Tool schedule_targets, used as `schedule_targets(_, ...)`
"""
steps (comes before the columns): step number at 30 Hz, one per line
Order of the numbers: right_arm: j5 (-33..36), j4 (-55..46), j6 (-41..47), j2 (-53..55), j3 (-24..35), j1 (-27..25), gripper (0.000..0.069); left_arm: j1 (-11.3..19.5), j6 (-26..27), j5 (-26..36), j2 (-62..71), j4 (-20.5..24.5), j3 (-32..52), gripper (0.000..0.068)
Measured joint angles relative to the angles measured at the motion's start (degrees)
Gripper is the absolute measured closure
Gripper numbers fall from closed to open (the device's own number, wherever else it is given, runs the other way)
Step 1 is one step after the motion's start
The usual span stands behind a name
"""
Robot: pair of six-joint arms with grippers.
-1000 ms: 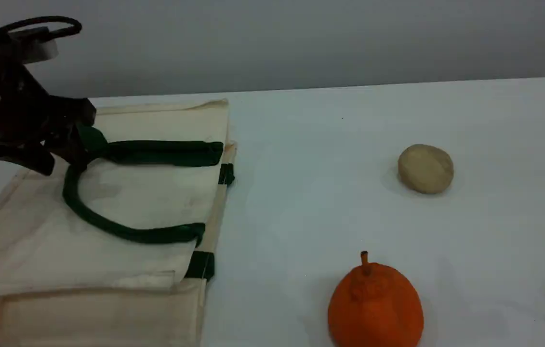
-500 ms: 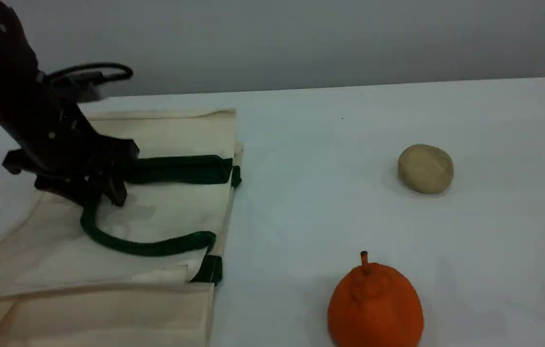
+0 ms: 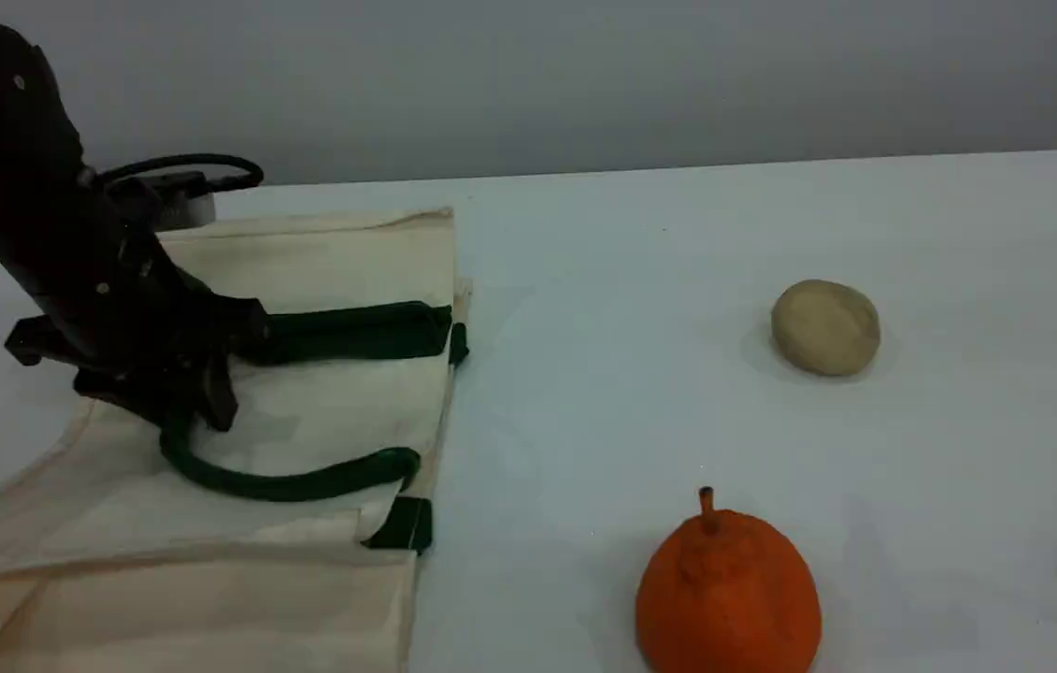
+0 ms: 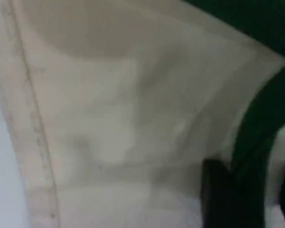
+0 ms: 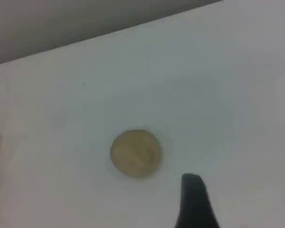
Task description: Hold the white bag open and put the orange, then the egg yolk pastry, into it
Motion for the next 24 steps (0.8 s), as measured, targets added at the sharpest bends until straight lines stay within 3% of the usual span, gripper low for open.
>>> schedule_targets(4, 0.05, 0.0, 0.0, 0.0, 0.0, 0.0, 0.0278, 0.0, 0.0, 0.92, -0.24, 0.38, 0.0, 0.0595)
schedule_targets(19, 8.34, 1.58, -1.57, 0.0, 0.0, 0.0, 0.0278, 0.0, 2.38, 19.12, -18.78, 0.93, -10.71, 0.0596)
schedule_targets(24, 12.2, 7.3, -8.09, 0.0, 0.0, 0.0, 0.0278, 0.0, 6.23, 25.77, -27.04, -3.35, -12.81, 0.0596)
